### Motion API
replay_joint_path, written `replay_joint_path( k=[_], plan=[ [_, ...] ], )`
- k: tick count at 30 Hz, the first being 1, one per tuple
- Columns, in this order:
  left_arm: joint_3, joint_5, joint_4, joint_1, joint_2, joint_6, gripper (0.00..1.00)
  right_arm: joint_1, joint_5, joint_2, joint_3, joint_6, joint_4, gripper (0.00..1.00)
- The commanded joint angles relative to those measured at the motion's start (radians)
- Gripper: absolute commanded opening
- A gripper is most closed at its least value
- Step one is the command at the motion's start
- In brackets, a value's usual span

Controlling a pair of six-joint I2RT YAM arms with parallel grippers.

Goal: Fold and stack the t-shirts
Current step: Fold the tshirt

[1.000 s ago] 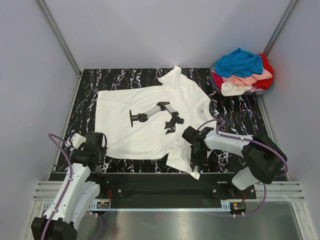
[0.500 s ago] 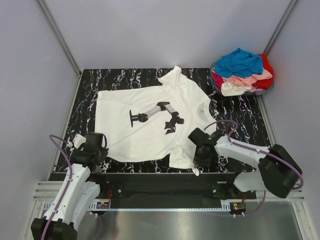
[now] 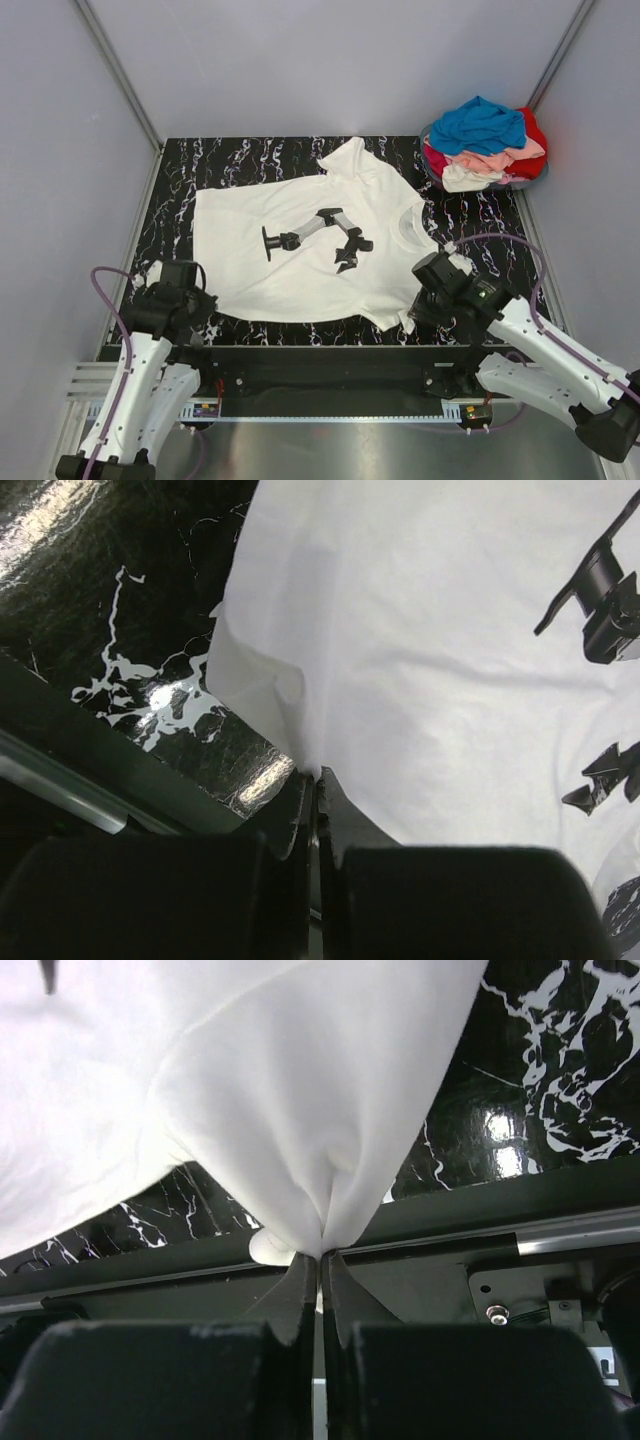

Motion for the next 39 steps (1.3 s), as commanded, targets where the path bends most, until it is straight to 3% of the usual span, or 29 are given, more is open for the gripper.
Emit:
replay_joint_path(
  k=[1,6,15,26,39],
  plan=[
    [0.084,0.015,-0.037,-0.004,0.024,0.085,0.03,-0.005,0.088,0.060,0.112,-0.038,-0.031,0.00],
    [0.156,0.031,-0.011,-0.002,0.176,0.168,0.03,-0.036,0.158,0.246,0.316,-0.163,-0.002,0.00],
    [0.265,0.002,0.040,0.032,0.374,0.269,0.05,-0.241,0.039,0.563,0.582,-0.433,0.110,0.00],
    [0.361,-0.046,0.087,0.082,0.599,0.356,0.05,-0.316,-0.039,0.834,0.812,-0.549,0.128,0.00],
    [0.380,-0.070,0.132,0.144,0.753,0.412,0.08,-0.347,-0.076,1.100,1.036,-0.627,0.088,0.00]
  ],
)
